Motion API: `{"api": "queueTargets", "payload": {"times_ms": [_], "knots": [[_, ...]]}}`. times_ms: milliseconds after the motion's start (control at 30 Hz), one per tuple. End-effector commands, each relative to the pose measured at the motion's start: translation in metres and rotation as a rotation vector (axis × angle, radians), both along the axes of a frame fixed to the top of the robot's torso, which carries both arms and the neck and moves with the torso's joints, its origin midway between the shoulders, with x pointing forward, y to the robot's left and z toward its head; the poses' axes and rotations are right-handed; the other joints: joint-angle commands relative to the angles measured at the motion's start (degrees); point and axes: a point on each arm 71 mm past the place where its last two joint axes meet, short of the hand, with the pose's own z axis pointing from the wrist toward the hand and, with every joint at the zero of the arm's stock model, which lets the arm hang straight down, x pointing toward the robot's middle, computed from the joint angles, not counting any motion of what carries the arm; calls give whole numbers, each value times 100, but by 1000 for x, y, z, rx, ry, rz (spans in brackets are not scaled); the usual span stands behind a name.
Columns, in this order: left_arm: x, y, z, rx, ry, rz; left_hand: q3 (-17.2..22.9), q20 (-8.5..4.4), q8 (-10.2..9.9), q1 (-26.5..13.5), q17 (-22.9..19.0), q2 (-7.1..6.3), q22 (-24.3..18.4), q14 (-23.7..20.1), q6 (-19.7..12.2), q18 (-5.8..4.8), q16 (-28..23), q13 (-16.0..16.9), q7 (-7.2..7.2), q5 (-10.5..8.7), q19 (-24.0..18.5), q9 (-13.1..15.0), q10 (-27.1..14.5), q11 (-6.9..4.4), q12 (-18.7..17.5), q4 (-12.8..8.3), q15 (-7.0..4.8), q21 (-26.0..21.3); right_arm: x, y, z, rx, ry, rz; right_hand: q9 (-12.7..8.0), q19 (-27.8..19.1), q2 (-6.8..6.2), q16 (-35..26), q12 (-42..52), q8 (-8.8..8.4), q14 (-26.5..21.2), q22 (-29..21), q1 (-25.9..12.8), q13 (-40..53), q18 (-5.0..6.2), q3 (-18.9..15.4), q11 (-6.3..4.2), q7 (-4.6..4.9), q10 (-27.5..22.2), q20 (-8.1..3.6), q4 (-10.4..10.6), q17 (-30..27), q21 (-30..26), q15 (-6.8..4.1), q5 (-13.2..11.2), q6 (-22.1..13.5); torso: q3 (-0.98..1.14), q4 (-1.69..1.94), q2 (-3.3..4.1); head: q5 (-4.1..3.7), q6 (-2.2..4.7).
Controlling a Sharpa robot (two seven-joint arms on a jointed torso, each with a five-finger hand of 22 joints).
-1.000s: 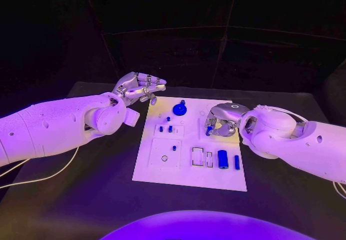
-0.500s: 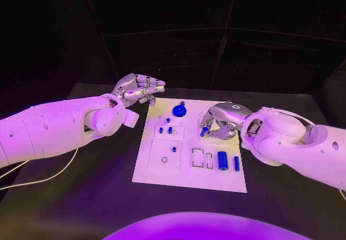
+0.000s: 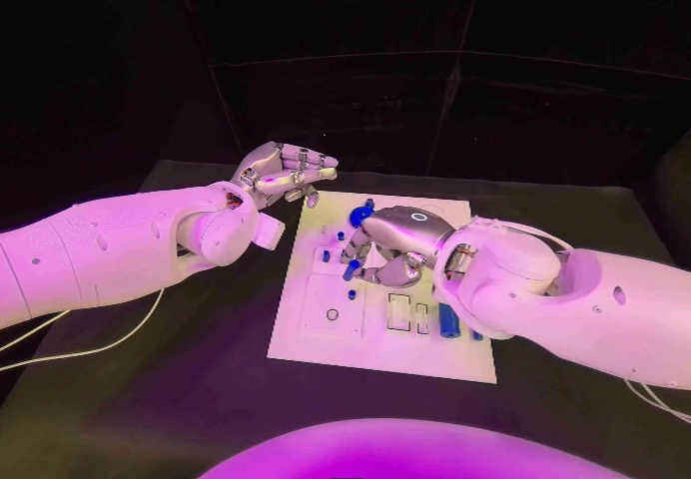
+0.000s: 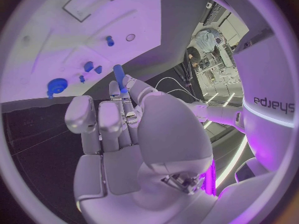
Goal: Assemble the parts on the task board
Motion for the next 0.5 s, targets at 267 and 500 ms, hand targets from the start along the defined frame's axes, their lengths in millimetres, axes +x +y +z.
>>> {"api": "queueTargets", "payload": {"times_ms": [267,500], "knots": [[1,-5,1,-12,-5,-17,44,11,34,31,-1,16,-6,-45,-27,94,-24,6,-6,7,-16,-5,-39,-8,31,-6,10,-27,-9,24,-30,-15,45,104,1,37,-29,10,-37,1,18,11,55,-9,-61,45,10,12,25,-4,-9,-6,44,-37,31,46,-2,-16,-1,102,-63],[1,-5,1,-12,-4,-18,44,11,34,31,-1,16,-6,-45,-27,94,-24,6,-6,7,-16,-5,-39,-8,31,-6,10,-27,-10,28,-47,-49,75,116,0,36,-30,12,-40,0,19,9,56,-9,-60,47,10,13,25,-4,-10,-1,43,-36,32,45,5,-9,-1,127,-83]]}}
